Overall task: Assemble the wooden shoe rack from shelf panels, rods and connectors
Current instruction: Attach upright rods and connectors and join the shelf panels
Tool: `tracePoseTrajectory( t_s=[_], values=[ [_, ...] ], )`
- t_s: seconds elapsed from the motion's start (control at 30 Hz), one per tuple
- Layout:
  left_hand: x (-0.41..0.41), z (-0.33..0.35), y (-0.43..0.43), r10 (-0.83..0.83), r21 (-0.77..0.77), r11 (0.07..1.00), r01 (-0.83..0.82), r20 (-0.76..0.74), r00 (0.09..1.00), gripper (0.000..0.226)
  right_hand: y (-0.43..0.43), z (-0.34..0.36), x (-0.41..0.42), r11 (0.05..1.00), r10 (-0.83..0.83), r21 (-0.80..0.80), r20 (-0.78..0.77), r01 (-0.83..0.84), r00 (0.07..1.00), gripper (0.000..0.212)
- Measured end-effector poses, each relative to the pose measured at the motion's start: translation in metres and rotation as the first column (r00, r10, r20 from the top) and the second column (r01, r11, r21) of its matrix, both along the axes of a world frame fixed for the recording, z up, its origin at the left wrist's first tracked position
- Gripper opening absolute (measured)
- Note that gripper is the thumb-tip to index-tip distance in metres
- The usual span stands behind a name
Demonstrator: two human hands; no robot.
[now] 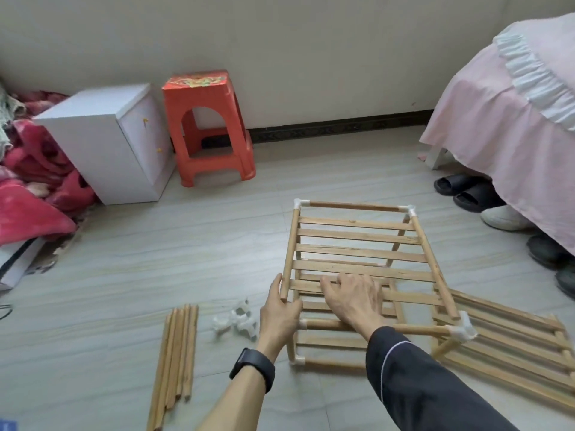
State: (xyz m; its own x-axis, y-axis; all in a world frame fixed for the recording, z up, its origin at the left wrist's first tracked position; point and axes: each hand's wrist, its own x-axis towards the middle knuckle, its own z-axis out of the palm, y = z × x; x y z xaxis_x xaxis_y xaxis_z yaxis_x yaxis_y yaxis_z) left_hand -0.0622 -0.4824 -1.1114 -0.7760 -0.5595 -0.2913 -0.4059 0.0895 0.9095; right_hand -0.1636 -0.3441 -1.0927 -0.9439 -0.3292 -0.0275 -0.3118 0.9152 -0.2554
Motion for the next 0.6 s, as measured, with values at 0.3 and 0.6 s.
tracePoseTrajectory(
  t_s=[0.3, 0.6],
  values=[
    [-0.012, -0.005, -0.004, 0.104, -0.015, 0.994, -0.105, -0.051, 0.993, 0.052, 0.003, -0.008, -0.019, 0.999, 0.037, 0.029, -0.091, -0.035, 0.995, 0.07],
    [-0.019, -0.005, 0.003, 0.177, 0.139, 0.975, -0.176, 0.007, 0.984, 0.043, 0.018, -0.006, -0.009, 0.992, 0.022, 0.122, 0.03, -0.026, 0.999, 0.073]
  ],
)
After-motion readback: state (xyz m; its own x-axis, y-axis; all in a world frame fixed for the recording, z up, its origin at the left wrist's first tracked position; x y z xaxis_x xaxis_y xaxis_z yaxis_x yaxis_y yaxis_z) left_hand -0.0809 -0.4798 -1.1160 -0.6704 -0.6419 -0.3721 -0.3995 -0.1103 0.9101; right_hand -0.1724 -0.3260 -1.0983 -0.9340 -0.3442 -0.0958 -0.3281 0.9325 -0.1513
